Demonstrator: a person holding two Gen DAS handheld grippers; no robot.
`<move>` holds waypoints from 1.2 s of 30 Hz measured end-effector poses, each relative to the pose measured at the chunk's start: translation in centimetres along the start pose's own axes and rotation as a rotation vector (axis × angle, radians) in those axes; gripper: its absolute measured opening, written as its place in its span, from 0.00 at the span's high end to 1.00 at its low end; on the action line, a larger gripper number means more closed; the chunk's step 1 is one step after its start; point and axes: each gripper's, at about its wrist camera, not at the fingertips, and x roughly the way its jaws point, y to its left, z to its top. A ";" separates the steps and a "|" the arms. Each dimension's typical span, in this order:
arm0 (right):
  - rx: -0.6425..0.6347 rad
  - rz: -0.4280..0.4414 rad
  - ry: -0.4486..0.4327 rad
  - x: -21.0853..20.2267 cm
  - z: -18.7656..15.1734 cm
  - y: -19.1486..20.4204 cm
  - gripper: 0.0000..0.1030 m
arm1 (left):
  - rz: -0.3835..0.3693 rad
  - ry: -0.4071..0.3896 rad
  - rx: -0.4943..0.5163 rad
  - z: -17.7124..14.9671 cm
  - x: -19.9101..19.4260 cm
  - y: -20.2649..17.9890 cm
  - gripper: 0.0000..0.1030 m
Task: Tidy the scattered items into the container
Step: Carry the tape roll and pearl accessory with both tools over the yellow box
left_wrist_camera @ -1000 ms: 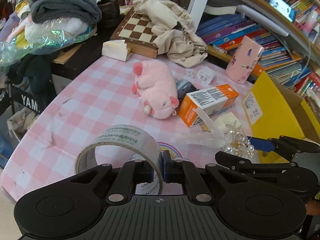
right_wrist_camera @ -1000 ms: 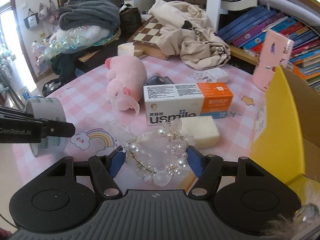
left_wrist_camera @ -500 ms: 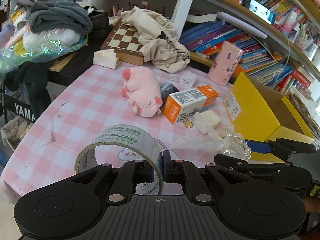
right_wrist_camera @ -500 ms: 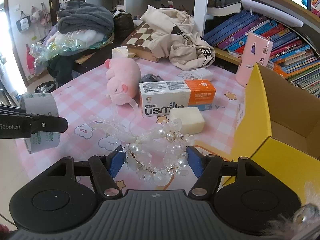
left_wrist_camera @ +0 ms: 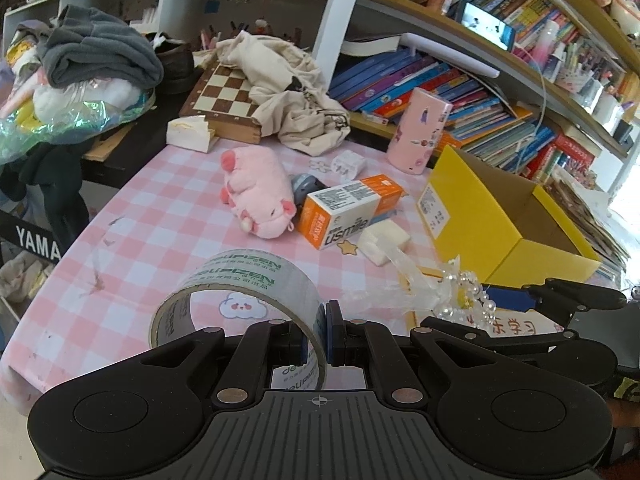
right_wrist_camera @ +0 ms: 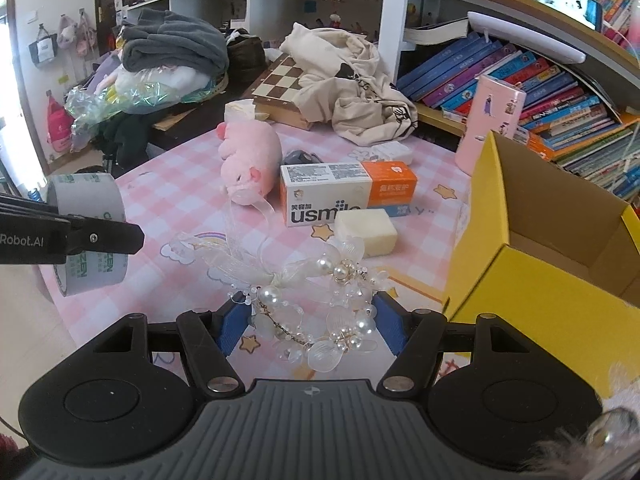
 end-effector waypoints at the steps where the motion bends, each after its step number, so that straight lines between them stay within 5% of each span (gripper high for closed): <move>1: 0.002 -0.004 -0.001 -0.3 -0.2 0.0 0.37 | -0.004 -0.003 0.004 -0.1 -0.2 -0.1 0.93; 17: 0.034 -0.063 -0.026 -3.9 -2.5 0.5 0.37 | -0.058 -0.028 0.050 -1.6 -2.5 -1.4 0.93; 36: 0.131 -0.152 -0.001 -7.4 -6.4 -0.6 0.37 | -0.157 0.035 0.118 -3.2 -2.2 -4.5 0.93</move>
